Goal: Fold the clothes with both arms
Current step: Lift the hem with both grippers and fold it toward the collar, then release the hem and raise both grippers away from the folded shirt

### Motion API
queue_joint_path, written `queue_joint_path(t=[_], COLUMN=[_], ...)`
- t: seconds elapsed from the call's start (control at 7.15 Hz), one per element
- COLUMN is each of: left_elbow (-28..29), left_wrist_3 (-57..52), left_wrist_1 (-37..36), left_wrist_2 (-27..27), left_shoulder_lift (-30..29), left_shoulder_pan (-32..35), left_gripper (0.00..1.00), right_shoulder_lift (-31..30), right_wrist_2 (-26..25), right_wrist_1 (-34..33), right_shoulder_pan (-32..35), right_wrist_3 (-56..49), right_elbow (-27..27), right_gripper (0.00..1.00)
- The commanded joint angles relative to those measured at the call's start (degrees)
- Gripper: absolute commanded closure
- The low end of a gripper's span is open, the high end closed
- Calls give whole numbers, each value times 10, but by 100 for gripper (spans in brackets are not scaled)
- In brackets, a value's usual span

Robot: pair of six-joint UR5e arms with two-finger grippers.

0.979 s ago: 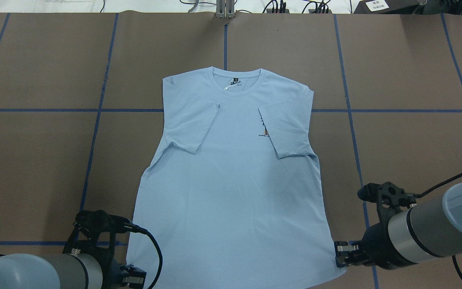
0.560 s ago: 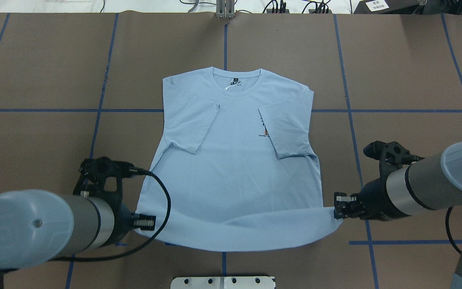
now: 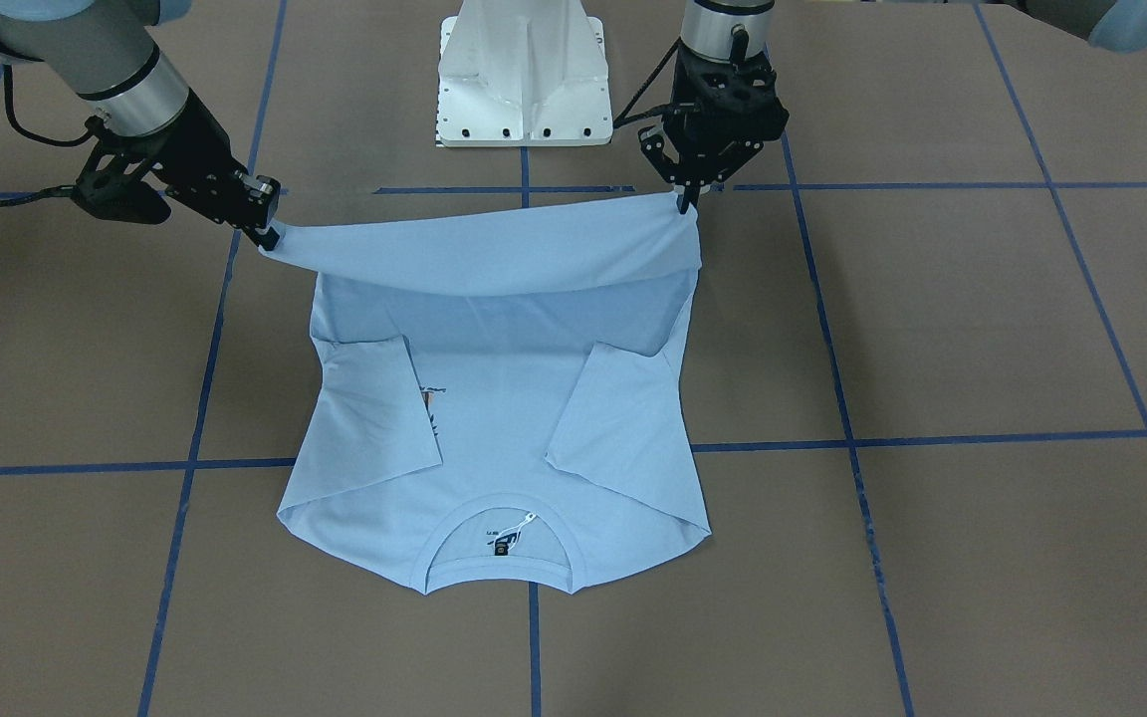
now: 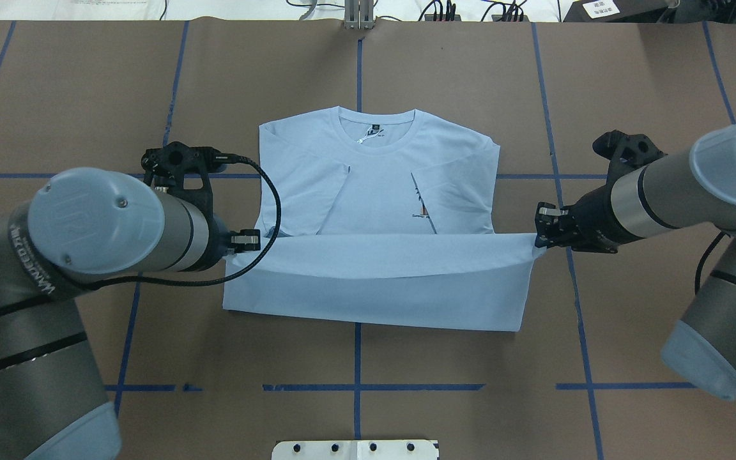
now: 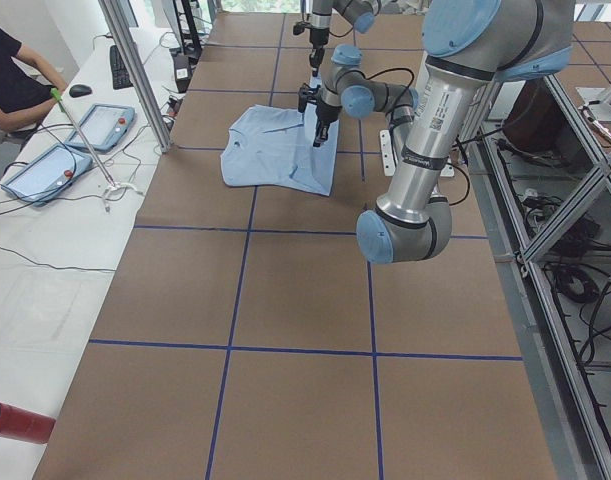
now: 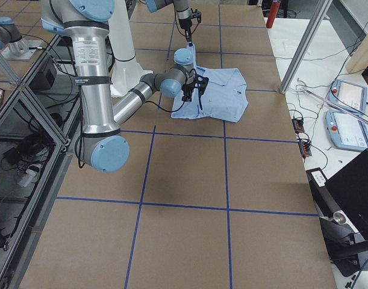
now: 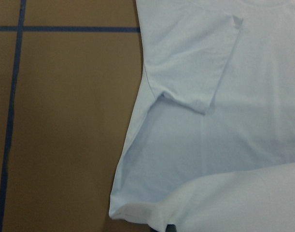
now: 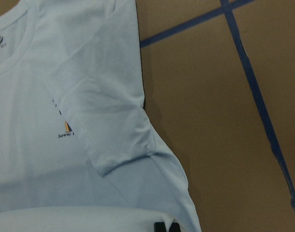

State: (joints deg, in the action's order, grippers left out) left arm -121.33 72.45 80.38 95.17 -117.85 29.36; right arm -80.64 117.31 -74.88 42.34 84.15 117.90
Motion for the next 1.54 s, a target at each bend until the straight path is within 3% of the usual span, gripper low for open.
queue_joint_path(t=[0.0, 0.14, 0.42, 0.7, 0.98, 1.26, 1.4], left_elbow=[108, 179, 290, 383, 426, 442, 477], left_wrist_3=[-18, -18, -21, -15, -16, -16, -19], left_wrist_1=[114, 143, 235, 290, 318, 319, 319], left_wrist_2=[7, 15, 15, 14, 11, 11, 8], left_shoulder_lift=[-32, -67, -84, -125, -140, -157, -178], left_shoulder_pan=[61, 89, 139, 148, 149, 148, 148], left_gripper=[100, 100, 100, 100, 100, 100, 100], right_shoulder_lift=[71, 99, 165, 208, 213, 250, 252], right_wrist_2=[-1, -1, -4, -5, -7, -7, -7], right_wrist_1=[-1, -1, 0, 21, 116, 122, 124], right_shoulder_pan=[57, 70, 91, 104, 114, 115, 115], right_wrist_3=[-6, -6, -6, -6, -5, -1, -1], right_elbow=[-70, -104, -202, -286, -367, -410, -414], right_gripper=[100, 100, 100, 100, 100, 100, 100])
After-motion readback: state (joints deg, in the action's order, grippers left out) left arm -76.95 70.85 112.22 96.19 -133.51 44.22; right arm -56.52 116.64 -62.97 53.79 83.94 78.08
